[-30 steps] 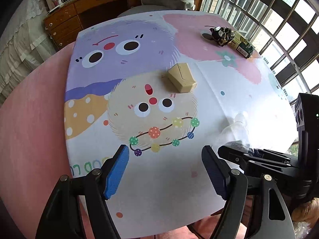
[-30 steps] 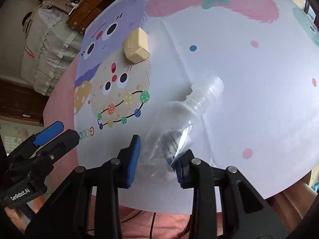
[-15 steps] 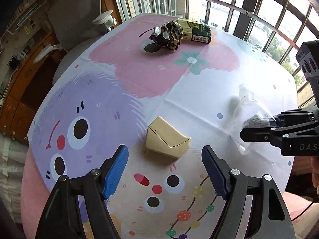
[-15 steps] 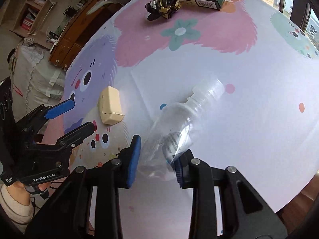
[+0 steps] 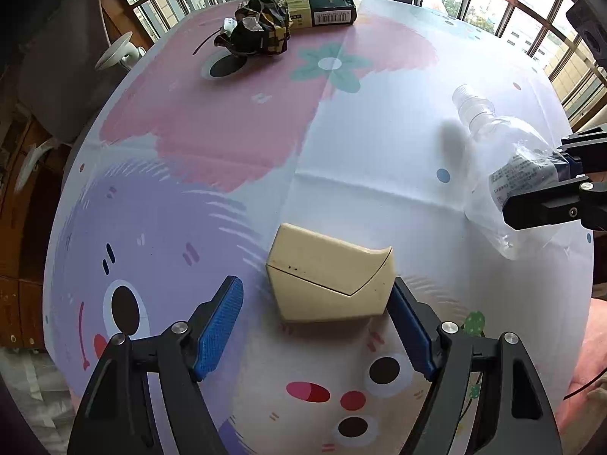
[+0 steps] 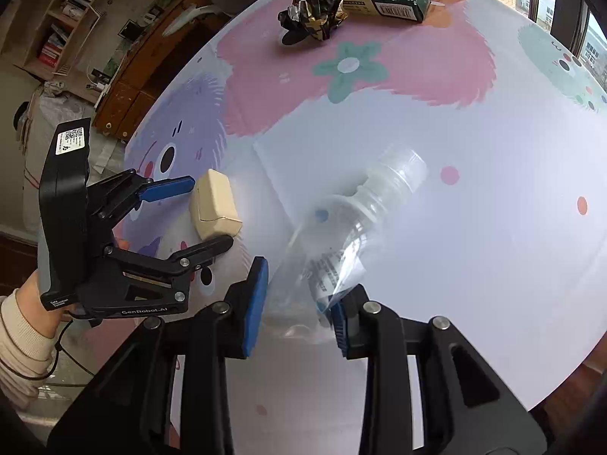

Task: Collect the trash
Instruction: 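Grasp the clear plastic bottle with the right tool while the left tool grasps the beige box, then carry the bottle and beige box down over the blue bin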

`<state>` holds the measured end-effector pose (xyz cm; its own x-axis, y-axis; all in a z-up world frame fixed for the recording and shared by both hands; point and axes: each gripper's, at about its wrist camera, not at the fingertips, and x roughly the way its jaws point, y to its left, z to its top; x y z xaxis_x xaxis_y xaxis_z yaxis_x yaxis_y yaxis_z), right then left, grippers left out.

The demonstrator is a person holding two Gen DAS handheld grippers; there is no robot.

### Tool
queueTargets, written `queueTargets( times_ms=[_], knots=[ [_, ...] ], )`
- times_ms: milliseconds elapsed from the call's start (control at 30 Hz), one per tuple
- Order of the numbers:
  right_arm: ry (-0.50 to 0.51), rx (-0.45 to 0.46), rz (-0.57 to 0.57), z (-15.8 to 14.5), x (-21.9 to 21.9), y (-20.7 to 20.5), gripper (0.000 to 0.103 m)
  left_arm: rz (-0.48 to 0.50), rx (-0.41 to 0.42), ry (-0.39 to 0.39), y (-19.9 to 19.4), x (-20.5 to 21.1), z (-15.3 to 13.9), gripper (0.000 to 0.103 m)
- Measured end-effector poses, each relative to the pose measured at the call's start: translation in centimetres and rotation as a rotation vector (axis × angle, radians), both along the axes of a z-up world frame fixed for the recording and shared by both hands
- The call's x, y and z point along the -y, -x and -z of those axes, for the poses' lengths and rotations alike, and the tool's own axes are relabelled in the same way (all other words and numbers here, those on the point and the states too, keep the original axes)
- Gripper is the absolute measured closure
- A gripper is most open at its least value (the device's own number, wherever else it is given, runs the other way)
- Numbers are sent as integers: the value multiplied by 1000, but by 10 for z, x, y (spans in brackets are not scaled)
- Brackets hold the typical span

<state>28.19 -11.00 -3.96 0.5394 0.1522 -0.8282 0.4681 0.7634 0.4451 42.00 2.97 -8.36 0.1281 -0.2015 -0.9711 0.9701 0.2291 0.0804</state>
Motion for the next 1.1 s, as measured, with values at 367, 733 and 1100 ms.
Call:
queueTargets(
  times_ms=[367, 733, 1100],
  knots=[
    [7, 4, -11, -3, 1, 13, 75, -218, -63, 26, -34, 4, 5, 41],
    [76, -28, -156, -13, -15, 20, 75, -563, -88, 58, 32, -39, -21, 42],
    [138, 48, -402, -49, -15, 98, 75, -782, -11, 135, 178, -48, -88, 42]
  ],
)
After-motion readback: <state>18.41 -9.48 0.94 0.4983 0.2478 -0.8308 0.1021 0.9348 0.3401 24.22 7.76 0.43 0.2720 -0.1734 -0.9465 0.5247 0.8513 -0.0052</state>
